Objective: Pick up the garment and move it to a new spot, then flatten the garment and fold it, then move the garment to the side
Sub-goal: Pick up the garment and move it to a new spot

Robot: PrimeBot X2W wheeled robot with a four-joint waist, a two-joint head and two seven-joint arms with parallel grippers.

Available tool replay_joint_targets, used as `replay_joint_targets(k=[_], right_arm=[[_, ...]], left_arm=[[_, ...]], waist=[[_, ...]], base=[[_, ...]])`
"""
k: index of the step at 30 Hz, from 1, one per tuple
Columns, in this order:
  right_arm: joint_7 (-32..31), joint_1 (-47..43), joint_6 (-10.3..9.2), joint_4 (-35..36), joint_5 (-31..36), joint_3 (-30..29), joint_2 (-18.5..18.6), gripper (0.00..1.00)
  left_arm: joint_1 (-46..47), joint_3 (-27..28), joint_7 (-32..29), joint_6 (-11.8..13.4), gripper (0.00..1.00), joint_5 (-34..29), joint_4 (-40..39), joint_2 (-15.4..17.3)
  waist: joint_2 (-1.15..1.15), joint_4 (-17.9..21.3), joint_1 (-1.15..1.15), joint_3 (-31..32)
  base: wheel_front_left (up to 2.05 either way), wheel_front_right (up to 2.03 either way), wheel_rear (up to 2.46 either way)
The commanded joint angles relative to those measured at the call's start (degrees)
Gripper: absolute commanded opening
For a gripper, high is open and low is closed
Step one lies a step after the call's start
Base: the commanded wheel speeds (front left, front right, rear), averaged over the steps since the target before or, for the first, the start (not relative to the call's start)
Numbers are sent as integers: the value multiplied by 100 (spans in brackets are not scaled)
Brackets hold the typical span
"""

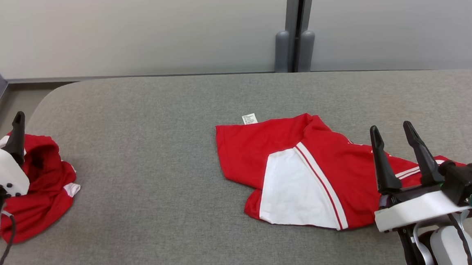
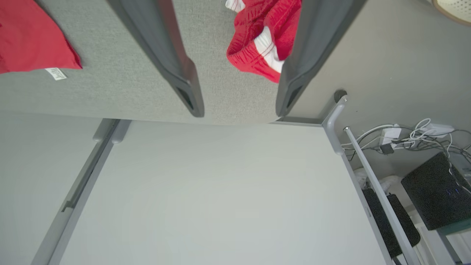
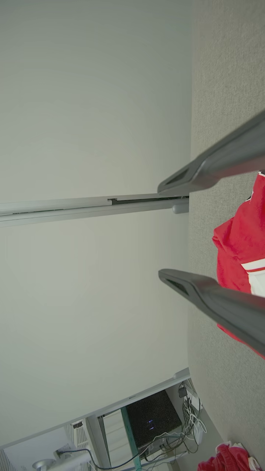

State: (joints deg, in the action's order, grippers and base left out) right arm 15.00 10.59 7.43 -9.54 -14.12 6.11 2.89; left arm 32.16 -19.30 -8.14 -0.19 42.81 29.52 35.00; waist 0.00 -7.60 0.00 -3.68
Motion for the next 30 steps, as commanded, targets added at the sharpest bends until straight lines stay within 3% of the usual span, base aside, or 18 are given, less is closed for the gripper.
replay_joint_targets(k=[1, 9, 14, 21, 30], right_arm=[[28, -100, 11, 20, -3, -9, 21, 100], [28, -216, 11, 47, 41, 21, 19, 100], [28, -315, 11, 65, 49, 28, 39, 100], [28, -489, 11, 2, -17, 95, 34, 100], [28, -668, 11, -110, -95, 178, 28, 100]], left_arm=[[-301, 120, 215, 219, 100, -21, -519, 35], [-1760, 385, 1006, 1236, 100, -230, -2598, -126], [-2462, 450, 1918, 1454, 100, -327, -3365, -558], [-3068, 421, 2308, 1391, 100, -549, -3545, -1188], [-3521, 674, 2338, 865, 100, -1445, -3394, -2047]], waist=[[0, 98, 0, 99], [0, 490, 0, 195], [0, 720, 0, 238], [0, 901, 0, 326], [0, 978, 0, 341]], base=[[0, 0, 0], [0, 0, 0], [0, 0, 0], [0, 0, 0], [0, 0, 0]])
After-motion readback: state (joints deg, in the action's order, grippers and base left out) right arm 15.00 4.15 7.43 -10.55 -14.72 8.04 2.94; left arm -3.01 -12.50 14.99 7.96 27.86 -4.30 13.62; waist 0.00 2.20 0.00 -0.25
